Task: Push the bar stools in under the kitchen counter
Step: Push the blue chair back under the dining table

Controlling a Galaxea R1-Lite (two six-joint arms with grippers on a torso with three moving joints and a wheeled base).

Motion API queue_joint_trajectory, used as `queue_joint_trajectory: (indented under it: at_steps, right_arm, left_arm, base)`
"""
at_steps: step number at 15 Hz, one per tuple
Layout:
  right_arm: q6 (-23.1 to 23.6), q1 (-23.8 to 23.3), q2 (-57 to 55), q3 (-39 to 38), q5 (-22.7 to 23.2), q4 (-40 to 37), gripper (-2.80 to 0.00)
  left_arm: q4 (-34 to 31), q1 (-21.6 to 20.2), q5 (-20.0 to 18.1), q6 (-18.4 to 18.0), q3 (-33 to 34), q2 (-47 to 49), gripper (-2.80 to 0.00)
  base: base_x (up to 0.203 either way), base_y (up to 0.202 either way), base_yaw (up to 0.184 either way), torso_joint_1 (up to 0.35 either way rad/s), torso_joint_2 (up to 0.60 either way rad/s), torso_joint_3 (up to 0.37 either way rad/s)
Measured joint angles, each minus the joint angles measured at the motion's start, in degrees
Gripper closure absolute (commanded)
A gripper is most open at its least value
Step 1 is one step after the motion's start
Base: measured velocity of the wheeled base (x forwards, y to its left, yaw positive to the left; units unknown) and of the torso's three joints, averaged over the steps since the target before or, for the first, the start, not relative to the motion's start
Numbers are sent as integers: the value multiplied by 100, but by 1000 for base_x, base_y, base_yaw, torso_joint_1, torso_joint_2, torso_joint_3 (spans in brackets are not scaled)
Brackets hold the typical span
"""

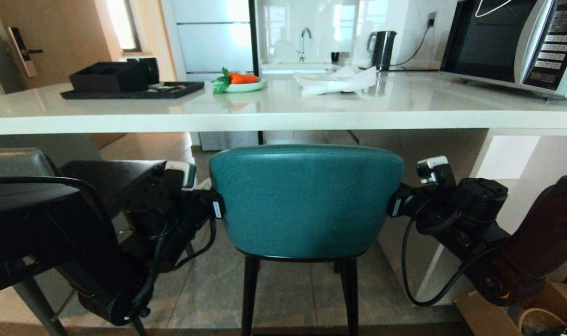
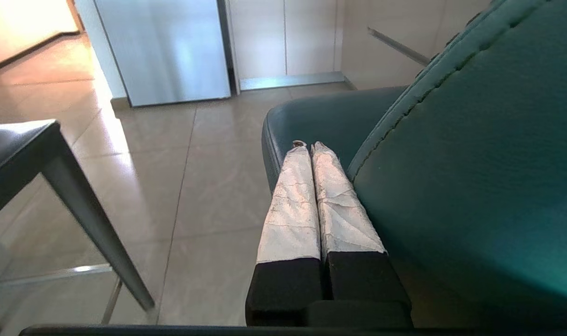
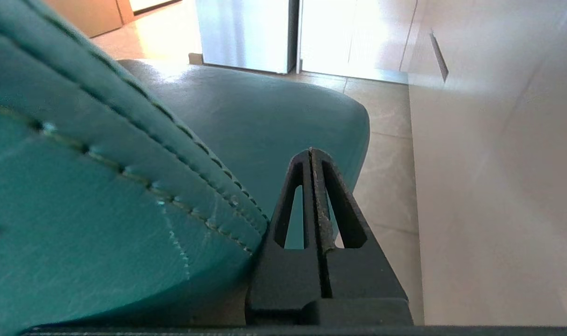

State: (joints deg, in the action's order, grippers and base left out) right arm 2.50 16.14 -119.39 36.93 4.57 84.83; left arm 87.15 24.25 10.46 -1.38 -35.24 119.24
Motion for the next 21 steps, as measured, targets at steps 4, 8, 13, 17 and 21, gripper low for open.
queue_joint_trajectory:
  at_steps: [4,8,13,17,21]
  right_arm:
    - [2,0,16,-24,-2,15,0]
    - [-1,1,69,-63,-13,14,0]
    - [-7,1,139,-184,-22,63,0]
    - [-26,0,304,-456,-24,130,0]
    - [-99,-116,846,-948,-90,138,0]
  left_arm:
    - [-2,9,-2,0,-20,2,0]
    - [13,12,1,-9,-12,2,0]
    - [-2,4,12,-2,30,-11,0]
    - [-54,76,47,12,358,-157,0]
    - [-30,54,183,172,939,-800,0]
  base:
    - [188,0,0,3,2,5]
    - [165,0,0,5,6,6]
    - [0,0,0,0,0,0]
    - [0,0,0,0,0,0]
    - [0,0,0,0,0,0]
